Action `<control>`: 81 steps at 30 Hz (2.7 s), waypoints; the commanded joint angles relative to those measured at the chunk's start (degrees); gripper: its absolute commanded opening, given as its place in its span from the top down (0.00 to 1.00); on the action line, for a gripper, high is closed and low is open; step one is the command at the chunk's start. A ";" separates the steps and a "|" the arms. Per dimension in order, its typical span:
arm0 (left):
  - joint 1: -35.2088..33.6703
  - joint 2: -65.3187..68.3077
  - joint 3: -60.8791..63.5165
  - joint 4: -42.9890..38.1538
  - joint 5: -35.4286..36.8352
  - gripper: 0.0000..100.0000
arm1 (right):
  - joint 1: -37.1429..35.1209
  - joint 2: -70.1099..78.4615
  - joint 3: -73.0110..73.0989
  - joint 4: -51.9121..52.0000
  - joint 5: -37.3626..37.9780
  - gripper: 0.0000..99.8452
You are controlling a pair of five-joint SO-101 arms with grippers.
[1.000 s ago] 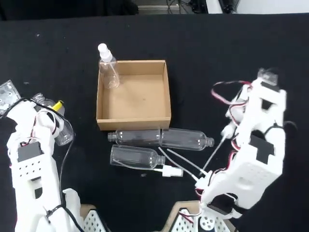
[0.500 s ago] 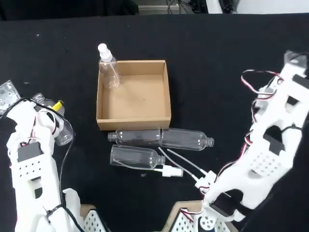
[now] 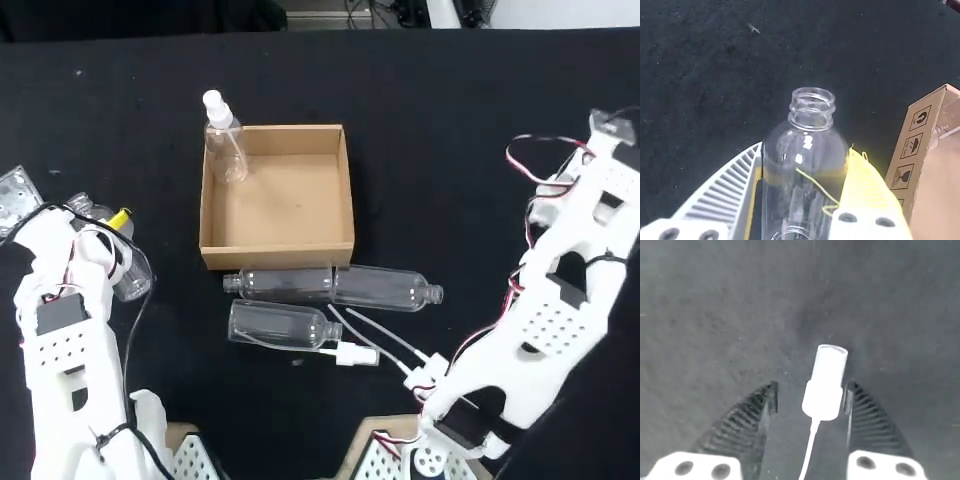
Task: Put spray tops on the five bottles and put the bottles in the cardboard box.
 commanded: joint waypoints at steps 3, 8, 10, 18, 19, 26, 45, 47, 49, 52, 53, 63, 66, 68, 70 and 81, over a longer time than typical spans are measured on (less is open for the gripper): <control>-0.04 -1.85 -0.84 -1.23 0.09 0.97 | 2.73 2.68 -3.38 -0.79 -4.48 0.80; 0.22 -1.85 -0.84 -1.32 0.09 0.97 | 3.87 3.74 -1.10 -3.43 -2.20 0.80; 0.22 -1.85 -0.84 -1.32 0.09 0.97 | 4.04 3.82 0.40 -4.84 -1.85 0.81; 0.57 -1.85 -1.27 -1.32 0.18 0.97 | 4.04 -0.40 -1.19 -2.64 -1.76 0.99; 1.10 -1.85 -1.27 -1.41 0.18 0.97 | 3.60 -1.98 -2.15 -1.23 -1.76 0.99; 5.93 -1.85 -0.75 -3.08 0.35 0.97 | 0.00 -17.27 -6.90 9.58 -2.20 0.99; 6.99 -12.75 1.54 2.11 0.00 0.97 | -25.49 -69.41 27.82 0.53 -13.54 0.99; 8.31 -19.25 4.62 2.20 0.00 0.97 | -28.92 -73.45 30.81 -2.37 -14.15 0.99; 9.98 -26.20 8.48 1.93 -0.97 0.97 | -32.88 -76.79 32.13 -4.31 -14.95 0.99; 13.41 -36.13 13.85 1.93 -7.30 0.97 | -38.86 -80.66 32.22 -6.51 -16.44 0.99; 14.55 -39.21 15.60 1.93 -9.23 0.97 | -40.88 -81.63 32.31 -7.82 -17.23 0.99; 20.62 -51.08 22.20 1.14 -11.69 0.97 | -58.29 -83.47 32.75 -21.27 -18.81 0.99; 20.62 -51.87 22.37 -0.09 -12.04 0.97 | -59.60 -83.47 32.75 -25.76 -18.81 0.99; 20.62 -51.87 22.37 -0.62 -12.04 0.97 | -59.96 -83.47 32.75 -28.48 -18.73 0.99; 20.62 -51.87 22.46 -2.20 -12.04 0.97 | -59.96 -83.47 32.75 -30.15 -18.81 0.99; 21.85 -51.96 31.16 -18.81 -11.60 0.97 | -59.96 -83.56 40.31 -47.56 -18.37 0.99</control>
